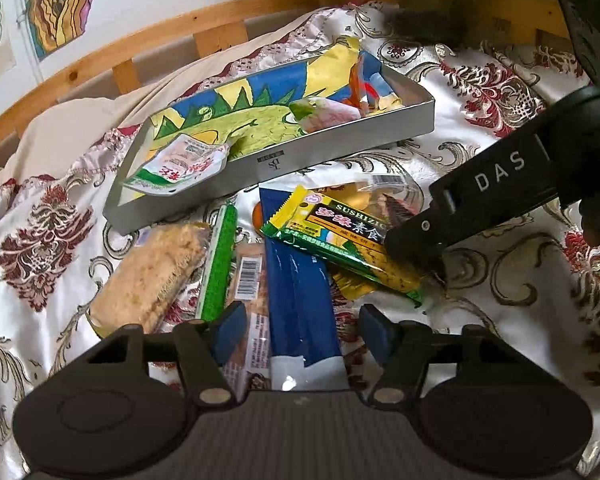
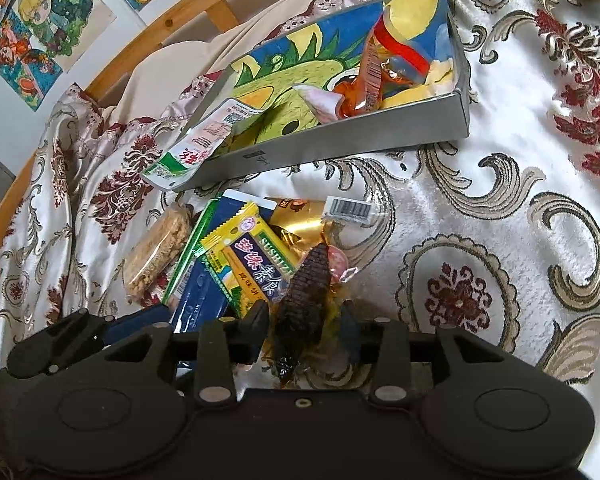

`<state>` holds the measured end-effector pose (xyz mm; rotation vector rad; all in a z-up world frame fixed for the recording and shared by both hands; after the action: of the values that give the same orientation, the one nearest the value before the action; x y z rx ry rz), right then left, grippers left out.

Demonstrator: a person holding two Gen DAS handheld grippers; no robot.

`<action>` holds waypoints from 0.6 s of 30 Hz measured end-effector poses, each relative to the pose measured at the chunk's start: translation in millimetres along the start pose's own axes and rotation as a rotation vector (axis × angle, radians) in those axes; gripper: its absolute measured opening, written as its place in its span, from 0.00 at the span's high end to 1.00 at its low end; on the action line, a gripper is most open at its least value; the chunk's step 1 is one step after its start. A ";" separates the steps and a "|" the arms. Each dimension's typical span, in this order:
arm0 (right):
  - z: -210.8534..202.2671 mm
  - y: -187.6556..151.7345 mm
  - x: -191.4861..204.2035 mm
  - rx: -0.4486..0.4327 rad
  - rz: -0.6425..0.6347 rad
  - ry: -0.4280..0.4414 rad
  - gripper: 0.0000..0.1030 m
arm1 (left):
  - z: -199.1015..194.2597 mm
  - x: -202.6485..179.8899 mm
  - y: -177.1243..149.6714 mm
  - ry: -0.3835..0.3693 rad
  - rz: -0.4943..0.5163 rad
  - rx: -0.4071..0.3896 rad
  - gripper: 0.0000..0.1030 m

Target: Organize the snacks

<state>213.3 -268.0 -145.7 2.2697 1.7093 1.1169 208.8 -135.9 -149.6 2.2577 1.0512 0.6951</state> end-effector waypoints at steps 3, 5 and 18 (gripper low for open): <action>4.6 -1.1 0.1 0.007 -0.007 -0.010 0.52 | 0.4 0.1 0.6 0.030 0.024 -0.001 0.48; 7.4 -2.5 1.5 0.011 -0.021 -0.015 0.52 | -0.1 -1.5 -0.2 0.047 0.052 0.000 0.54; -0.9 -1.6 7.8 -0.019 -0.146 -0.065 0.71 | -7.2 13.0 -0.5 0.022 -0.074 0.022 0.72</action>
<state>212.4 -261.0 -141.9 2.1069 1.7975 1.0146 211.1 -123.4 -141.9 2.2223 1.1527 0.6820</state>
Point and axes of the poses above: each gripper's, at about its wrist camera, not at the fingertips, and z roughly the way its jaws point, x to its left, y to its top, the point moved 8 cm from there along z, roughly the way its jaws point, and after that the axes turned 4 degrees about y, right-handed, at the moved point
